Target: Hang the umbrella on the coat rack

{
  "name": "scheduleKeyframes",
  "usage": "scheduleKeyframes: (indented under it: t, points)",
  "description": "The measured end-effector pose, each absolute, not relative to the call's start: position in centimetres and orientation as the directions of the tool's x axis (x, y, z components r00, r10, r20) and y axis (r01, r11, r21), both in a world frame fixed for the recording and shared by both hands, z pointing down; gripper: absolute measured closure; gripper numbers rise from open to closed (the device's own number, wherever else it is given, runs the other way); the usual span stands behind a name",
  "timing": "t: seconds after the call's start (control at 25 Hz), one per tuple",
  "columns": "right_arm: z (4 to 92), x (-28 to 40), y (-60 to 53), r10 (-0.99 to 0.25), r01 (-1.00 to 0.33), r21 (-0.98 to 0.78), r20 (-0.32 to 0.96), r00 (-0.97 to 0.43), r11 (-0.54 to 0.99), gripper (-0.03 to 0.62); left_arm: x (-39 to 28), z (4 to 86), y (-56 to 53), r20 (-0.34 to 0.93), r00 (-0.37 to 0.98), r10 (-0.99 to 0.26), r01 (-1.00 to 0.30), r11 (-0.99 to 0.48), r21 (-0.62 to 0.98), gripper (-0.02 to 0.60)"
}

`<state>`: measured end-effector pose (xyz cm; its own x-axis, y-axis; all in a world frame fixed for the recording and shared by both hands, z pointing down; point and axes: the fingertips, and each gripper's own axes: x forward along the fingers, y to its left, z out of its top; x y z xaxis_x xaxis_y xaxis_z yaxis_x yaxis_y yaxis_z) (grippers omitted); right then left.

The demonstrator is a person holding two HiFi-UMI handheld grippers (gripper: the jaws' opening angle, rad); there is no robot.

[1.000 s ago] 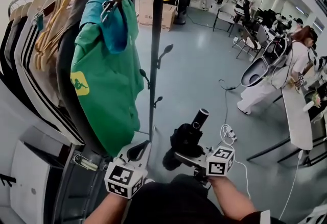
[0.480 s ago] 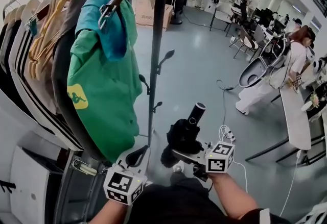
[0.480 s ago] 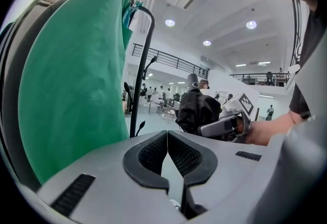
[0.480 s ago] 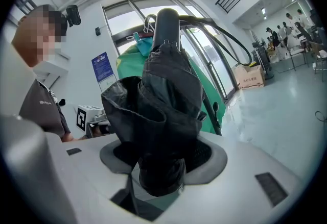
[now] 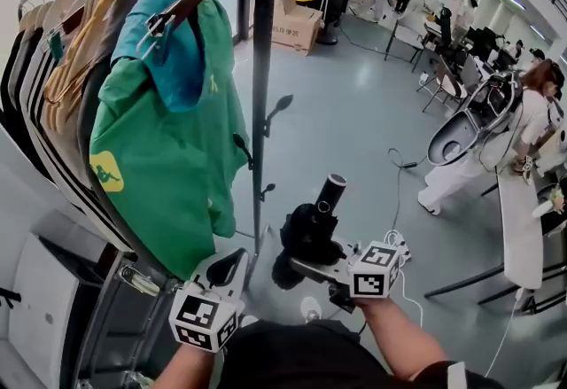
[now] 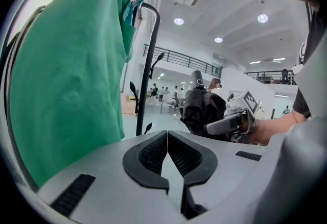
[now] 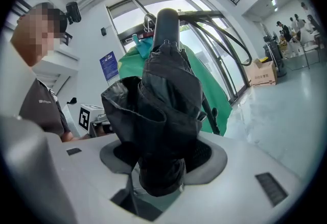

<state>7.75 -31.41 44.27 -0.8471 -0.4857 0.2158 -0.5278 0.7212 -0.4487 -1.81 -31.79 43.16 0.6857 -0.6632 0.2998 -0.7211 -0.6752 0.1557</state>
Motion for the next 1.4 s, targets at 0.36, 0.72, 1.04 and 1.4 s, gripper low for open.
scheduleKeyframes:
  t: [0.36, 0.72, 1.04, 1.4]
  points:
    - [41.3, 8.9, -35.3, -0.36, -0.445, -0.394, 0.274, -0.892, 0.804, 0.373, -1.1, 44.5, -33.4, 0.354, 0.56, -0.749, -0.825, -0.545, 0.152, 0.566]
    - [35.3, 6.0, -38.9, -0.236, -0.304, -0.348, 0.224, -0.946, 0.887, 0.373, -3.2, 43.6, -33.2, 0.346, 0.446, -0.826, -0.894, -0.431, 0.125, 0.566]
    - [32.9, 4.0, -39.6, -0.147, -0.219, -0.298, 0.244, -0.959, 0.929, 0.373, -3.9, 43.3, -31.6, 0.338, 0.378, -0.862, -0.926, -0.356, 0.129, 0.566]
    - [32.7, 2.4, -40.0, -0.067, -0.155, -0.307, 0.279, -0.958, 0.939, 0.373, -4.4, 44.2, -30.3, 0.362, 0.344, -0.866, -0.939, -0.316, 0.135, 0.566]
